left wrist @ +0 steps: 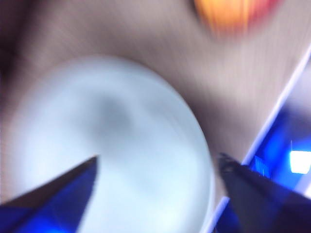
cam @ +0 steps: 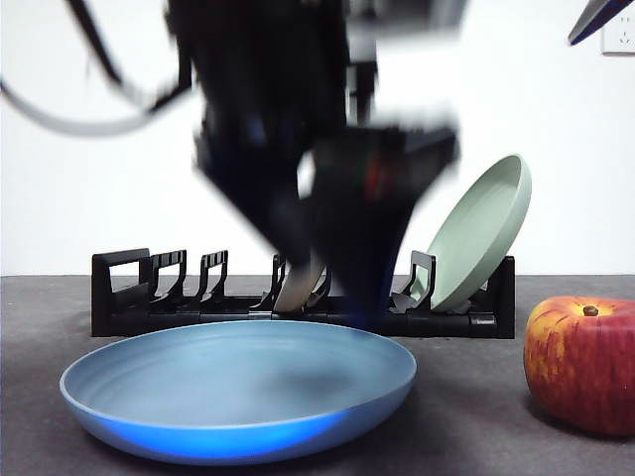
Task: Take the blue plate from the plate rack,put the plate on the table,take the apple from the table,put the apple in the plate
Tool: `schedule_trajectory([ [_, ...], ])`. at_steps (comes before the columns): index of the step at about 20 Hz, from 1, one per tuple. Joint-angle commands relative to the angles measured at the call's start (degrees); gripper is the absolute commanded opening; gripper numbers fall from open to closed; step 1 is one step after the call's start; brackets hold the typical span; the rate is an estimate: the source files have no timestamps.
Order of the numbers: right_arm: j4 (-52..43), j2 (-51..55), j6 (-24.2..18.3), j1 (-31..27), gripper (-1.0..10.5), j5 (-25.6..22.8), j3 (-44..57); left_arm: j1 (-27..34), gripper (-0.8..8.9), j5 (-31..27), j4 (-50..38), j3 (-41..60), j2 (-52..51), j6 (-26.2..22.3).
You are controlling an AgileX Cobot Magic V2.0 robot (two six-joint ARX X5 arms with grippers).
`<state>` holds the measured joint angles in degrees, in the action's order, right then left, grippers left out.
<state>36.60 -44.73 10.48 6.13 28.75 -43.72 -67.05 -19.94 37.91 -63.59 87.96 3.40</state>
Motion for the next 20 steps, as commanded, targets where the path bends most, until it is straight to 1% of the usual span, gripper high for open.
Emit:
schedule_trajectory([
  [1, 1.2, -0.9, -0.9, 3.5, 4.4, -0.4, -0.3, 0.1, 5.02, -2.9, -0.2, -2.4, -8.3, -0.2],
  [3, 2.6, -2.0, -1.0, 7.9, 4.4, -3.2, -0.3, 0.9, 5.02, -4.3, -0.2, -4.2, -15.9, -0.2],
  [6, 6.0, -5.9, -1.1, 15.5, 4.4, -10.9, -0.3, 2.9, 5.02, -4.4, -0.2, -6.9, -26.2, -0.2],
  [7, 6.9, -7.9, -1.1, 18.3, 4.4, -14.1, -0.3, 3.6, 5.02, -4.4, -0.3, -7.5, -29.2, -0.3],
  [8, 7.6, -9.7, -1.1, 20.7, 4.4, -18.3, -0.3, 4.2, 5.02, -4.5, -0.2, -8.0, -31.6, -0.3],
  [9, 8.1, -12.0, -1.1, 23.3, 4.4, -22.7, -0.3, 4.6, 5.02, -5.9, -0.3, -8.2, -34.3, -0.3],
  [10, 8.1, -14.5, -1.1, 25.5, 4.4, -24.6, -0.3, 4.8, 5.02, -8.0, -0.3, -8.2, -36.4, -0.5],
  [11, 8.0, -17.0, -1.1, 27.1, 4.4, -24.8, -0.3, 4.9, 5.02, -10.4, -0.3, -8.2, -38.4, -0.5],
  [12, 7.8, -19.7, -1.1, 28.3, 4.4, -26.1, -0.3, 4.9, 5.02, -12.6, -0.1, -8.2, -39.9, -0.5],
  [13, 7.8, -22.3, -1.1, 29.3, 4.4, -29.0, -0.3, 4.9, 5.02, -13.9, -0.1, -8.2, -41.3, -0.5],
  [14, 7.8, -25.0, -1.1, 30.2, 4.4, -31.5, -0.3, 4.9, 5.02, -14.6, 0.1, -8.2, -42.6, -0.5],
  [15, 7.6, -27.3, -1.1, 30.6, 4.4, -32.3, -0.3, 4.9, 5.02, -14.6, 0.3, -8.2, -43.6, -0.5],
  [17, 6.4, -31.0, -1.1, 30.7, 4.3, -32.3, -0.3, 4.9, 5.02, -14.6, 1.3, -8.2, -44.9, -0.5],
  [18, 5.9, -31.7, -1.1, 30.7, 3.9, -32.3, -0.3, 4.9, 5.02, -14.6, 1.9, -8.2, -45.1, -0.5],
  [19, 5.3, -31.8, -1.1, 30.7, 2.6, -32.3, -0.3, 4.9, 5.02, -14.6, 2.6, -8.2, -45.2, -0.4],
  [20, 4.5, -31.7, -1.1, 30.8, 0.9, -32.1, -0.3, 4.9, 5.01, -14.6, 3.4, -8.2, -45.2, -0.4],
])
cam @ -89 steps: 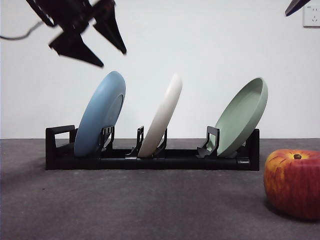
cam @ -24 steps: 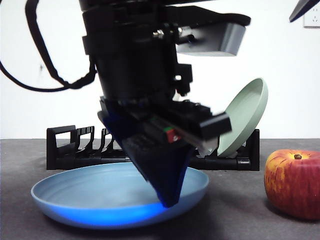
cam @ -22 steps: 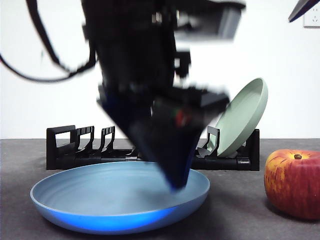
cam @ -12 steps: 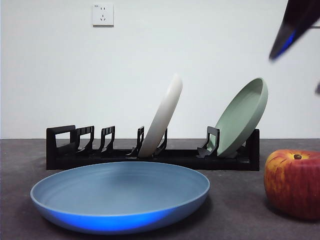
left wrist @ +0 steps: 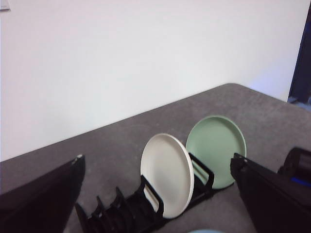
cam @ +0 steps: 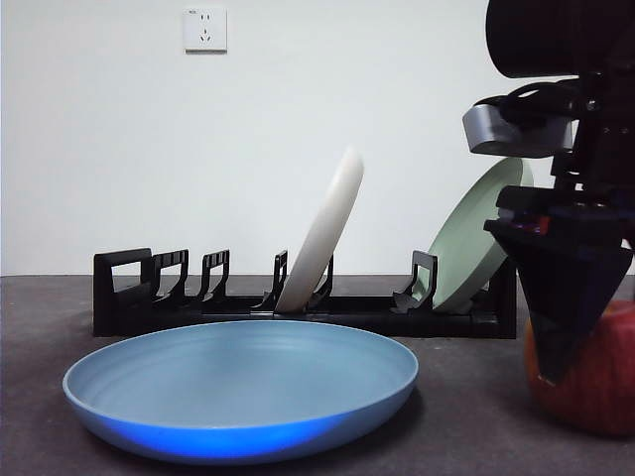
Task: Take the blue plate from the plate rack,put the plate on the table,take the apple from the table,put the apple in the plate
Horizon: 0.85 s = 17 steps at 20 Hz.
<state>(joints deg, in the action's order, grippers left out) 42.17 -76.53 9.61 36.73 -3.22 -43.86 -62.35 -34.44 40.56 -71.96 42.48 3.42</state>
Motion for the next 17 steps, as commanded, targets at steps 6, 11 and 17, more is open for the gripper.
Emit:
schedule_trajectory([
  [6, -4.5, 1.9, -0.9, 2.9, -0.1, 8.1, -9.0, 0.2, 5.01, -2.0, 1.5, 0.2, 0.3, -0.5],
  [11, -5.6, -5.9, -3.3, 6.4, -0.1, 9.3, -21.2, 0.2, 5.01, -2.0, 1.4, 0.2, 0.3, -0.5],
  [17, -4.8, -20.5, -5.2, 12.0, -0.1, 9.2, -27.9, 0.2, 5.01, -2.0, 1.5, 0.2, 0.3, -0.5],
])
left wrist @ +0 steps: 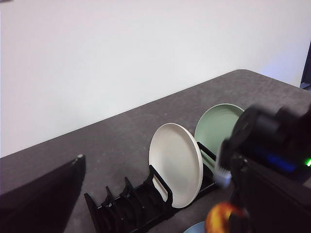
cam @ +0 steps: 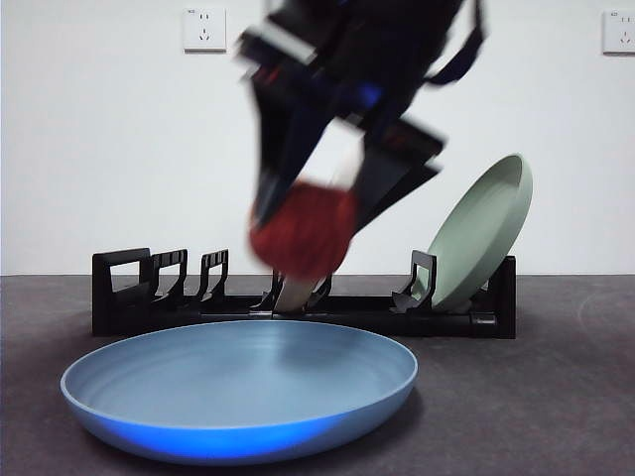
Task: Take the blue plate from the plate rack,put the plate on the table,take the apple from the table,put the apple in the plate
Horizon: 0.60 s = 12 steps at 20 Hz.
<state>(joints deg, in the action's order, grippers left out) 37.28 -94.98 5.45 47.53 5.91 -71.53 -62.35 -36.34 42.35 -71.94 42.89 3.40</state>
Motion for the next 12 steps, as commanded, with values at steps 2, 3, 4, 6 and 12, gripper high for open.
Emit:
schedule_trajectory([
  [2, 0.7, -4.8, -1.1, 2.8, -0.1, 0.1, -0.2, 0.2, 5.01, -0.1, -0.3, 0.2, -0.1, -0.5],
  [3, 0.8, -5.4, -1.1, 3.3, -0.1, 0.0, -0.2, 0.2, 5.01, -0.1, -0.2, 0.2, -0.1, -0.4],
  [4, 0.9, -5.9, -1.1, 3.9, 0.1, 0.0, -0.2, 0.2, 5.01, -0.1, -0.2, 0.2, -0.1, -0.4],
  [6, 0.9, -6.3, -1.6, 4.9, 1.1, 0.0, -0.2, 0.2, 5.01, -0.1, -0.2, 0.2, -0.1, -0.4],
  [12, 0.9, -6.3, -1.7, 5.6, 4.8, -2.1, -0.2, 0.2, 5.01, 0.0, 1.0, 0.2, -0.1, -0.4],
])
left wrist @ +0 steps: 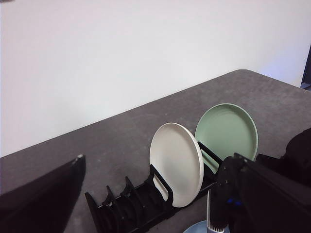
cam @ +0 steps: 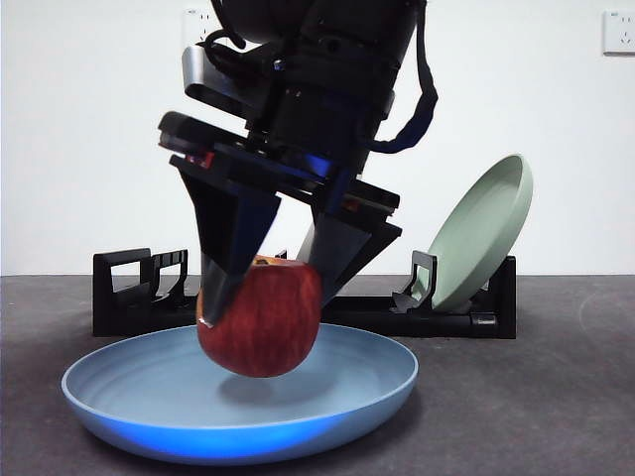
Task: Take the blue plate from the plate rack,put the plate on the table,take the apple from the table,put the apple in the plate
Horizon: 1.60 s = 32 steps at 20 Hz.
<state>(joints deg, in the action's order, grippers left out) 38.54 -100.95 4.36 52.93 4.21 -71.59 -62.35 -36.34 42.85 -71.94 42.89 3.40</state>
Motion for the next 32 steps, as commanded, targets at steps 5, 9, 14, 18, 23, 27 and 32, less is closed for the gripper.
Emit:
schedule_trajectory([
  [5, -0.3, -0.3, -1.0, 0.1, 5.4, -1.6, -0.2, 0.2, 5.01, 0.0, 1.2, 0.2, -0.1, -0.2],
  [9, -0.4, 0.5, -1.0, 0.0, 5.4, -1.6, -0.4, 0.2, 5.01, 0.1, 2.0, 0.2, -0.1, -0.2],
  [14, -0.4, 11.9, 0.1, -0.1, 4.7, -1.8, -1.6, 0.2, 4.98, 0.0, 2.0, 0.2, 0.2, 0.5],
  [18, -0.3, 24.1, -1.5, -0.4, -0.1, -1.7, -1.5, 0.2, -0.34, 1.2, 2.3, 0.2, 1.2, 0.8],
  [23, 0.7, 32.7, -3.0, -3.1, -0.1, -1.8, -1.5, 0.3, -0.08, 4.0, 3.0, 0.2, 4.9, -2.5],
  [27, -0.7, 36.0, -3.0, -7.2, -0.1, -1.5, 2.3, 3.4, -0.09, 4.6, 3.9, 0.8, 5.3, -2.3],
  [32, -8.6, 44.4, -1.3, -11.0, -0.1, -1.4, 15.7, 11.4, -0.09, 14.1, 0.1, 7.7, 2.4, -1.3],
])
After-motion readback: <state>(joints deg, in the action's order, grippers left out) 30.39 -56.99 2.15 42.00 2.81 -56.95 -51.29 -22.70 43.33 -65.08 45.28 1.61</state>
